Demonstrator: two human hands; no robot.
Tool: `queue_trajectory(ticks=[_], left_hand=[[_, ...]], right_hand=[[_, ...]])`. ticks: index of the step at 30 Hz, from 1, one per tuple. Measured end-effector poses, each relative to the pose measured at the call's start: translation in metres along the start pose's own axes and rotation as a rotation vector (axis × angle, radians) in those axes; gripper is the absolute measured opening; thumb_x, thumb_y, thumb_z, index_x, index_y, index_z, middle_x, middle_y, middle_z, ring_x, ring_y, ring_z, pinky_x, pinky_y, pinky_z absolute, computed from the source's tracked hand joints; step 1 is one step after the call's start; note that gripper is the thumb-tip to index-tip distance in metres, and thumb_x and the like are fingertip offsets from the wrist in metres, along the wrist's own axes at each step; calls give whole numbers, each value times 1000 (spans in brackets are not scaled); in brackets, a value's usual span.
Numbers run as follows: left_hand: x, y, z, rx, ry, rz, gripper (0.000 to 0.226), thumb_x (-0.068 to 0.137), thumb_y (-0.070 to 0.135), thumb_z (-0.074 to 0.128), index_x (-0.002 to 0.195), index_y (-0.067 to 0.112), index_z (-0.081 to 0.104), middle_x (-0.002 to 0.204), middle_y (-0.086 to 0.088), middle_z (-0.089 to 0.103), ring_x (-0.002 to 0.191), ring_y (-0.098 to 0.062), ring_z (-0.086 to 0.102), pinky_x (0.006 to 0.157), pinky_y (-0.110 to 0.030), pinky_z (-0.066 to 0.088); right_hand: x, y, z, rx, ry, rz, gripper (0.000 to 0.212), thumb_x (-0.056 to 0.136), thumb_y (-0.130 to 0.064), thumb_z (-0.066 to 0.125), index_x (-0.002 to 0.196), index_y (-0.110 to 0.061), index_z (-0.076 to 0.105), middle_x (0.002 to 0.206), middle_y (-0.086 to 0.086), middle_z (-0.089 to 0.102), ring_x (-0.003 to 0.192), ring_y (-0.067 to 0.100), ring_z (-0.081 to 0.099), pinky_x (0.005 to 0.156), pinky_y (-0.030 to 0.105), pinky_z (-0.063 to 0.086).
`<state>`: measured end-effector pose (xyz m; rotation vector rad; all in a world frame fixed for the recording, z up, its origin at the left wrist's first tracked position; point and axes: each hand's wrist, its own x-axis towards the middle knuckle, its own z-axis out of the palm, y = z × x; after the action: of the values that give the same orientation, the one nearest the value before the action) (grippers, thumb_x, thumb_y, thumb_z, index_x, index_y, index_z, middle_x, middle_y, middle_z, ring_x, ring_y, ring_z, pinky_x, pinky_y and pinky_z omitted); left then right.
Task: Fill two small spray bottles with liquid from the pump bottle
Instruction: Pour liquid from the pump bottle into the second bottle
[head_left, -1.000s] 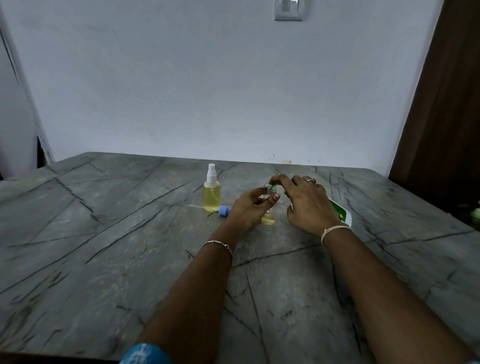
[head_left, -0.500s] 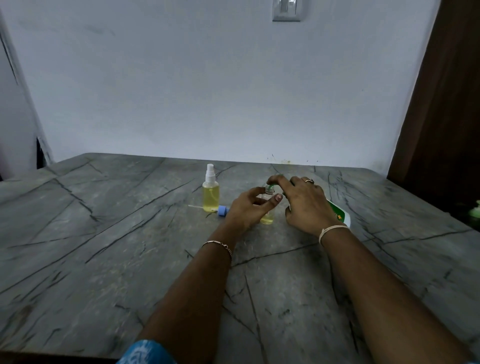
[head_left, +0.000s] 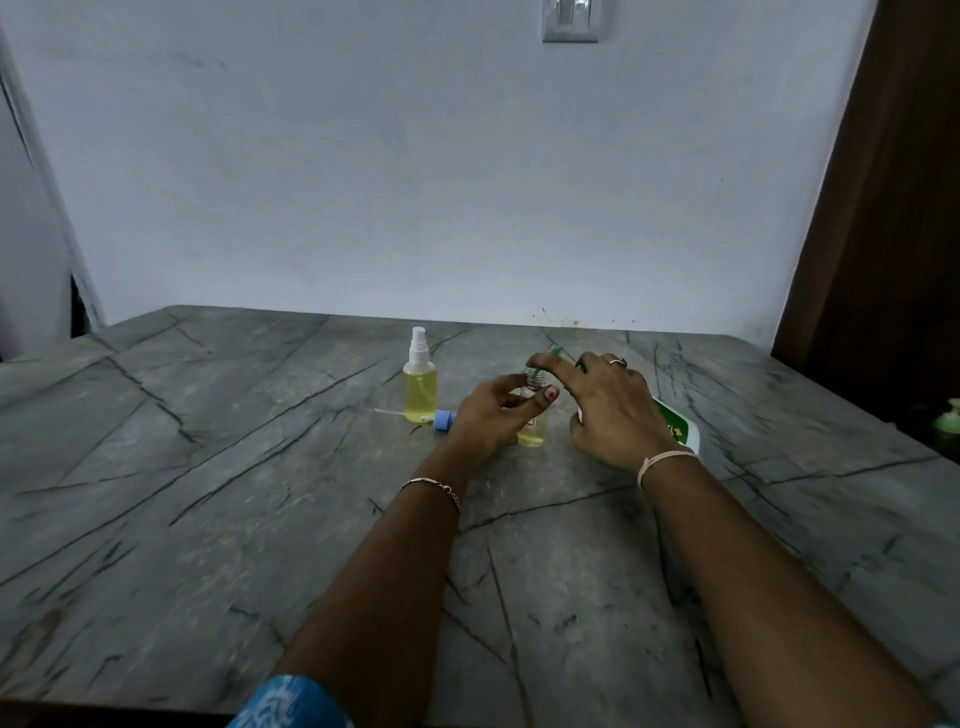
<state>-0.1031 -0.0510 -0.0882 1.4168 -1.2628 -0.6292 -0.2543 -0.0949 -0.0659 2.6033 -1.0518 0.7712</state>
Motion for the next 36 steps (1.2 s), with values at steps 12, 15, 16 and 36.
queue_trajectory(ticks=[12,15,16,36], left_hand=[[3,-2,-2,-16,-10,-23,51,84,42,67,129,20,54,110,-7,68,93,-14,64,69,-31,57],[3,-2,-1,-18,-5,-29,54,84,42,67,130,20,53,112,-8,68,95,-16,64,71,-33,57],[2,-2,-1,-12,-8,-28,54,84,42,66,131,19,52,113,-8,67,97,-17,64,73,-35,57],[2,-1,-2,-41,-20,-48,53,83,42,67,129,19,54,114,-10,67,101,-19,64,79,-39,57]], right_hand=[[4,-3,3,21,24,7,70,79,-12,61,137,-37,32,112,6,56,110,29,51,92,44,44],[1,0,1,11,3,-11,79,82,-13,58,145,-43,23,111,8,54,110,29,50,92,44,43],[0,1,0,17,-3,-15,80,82,-13,57,145,-44,21,111,8,54,110,29,50,92,44,44],[0,1,1,10,7,-8,77,80,-11,59,143,-42,27,108,7,55,107,28,50,90,43,44]])
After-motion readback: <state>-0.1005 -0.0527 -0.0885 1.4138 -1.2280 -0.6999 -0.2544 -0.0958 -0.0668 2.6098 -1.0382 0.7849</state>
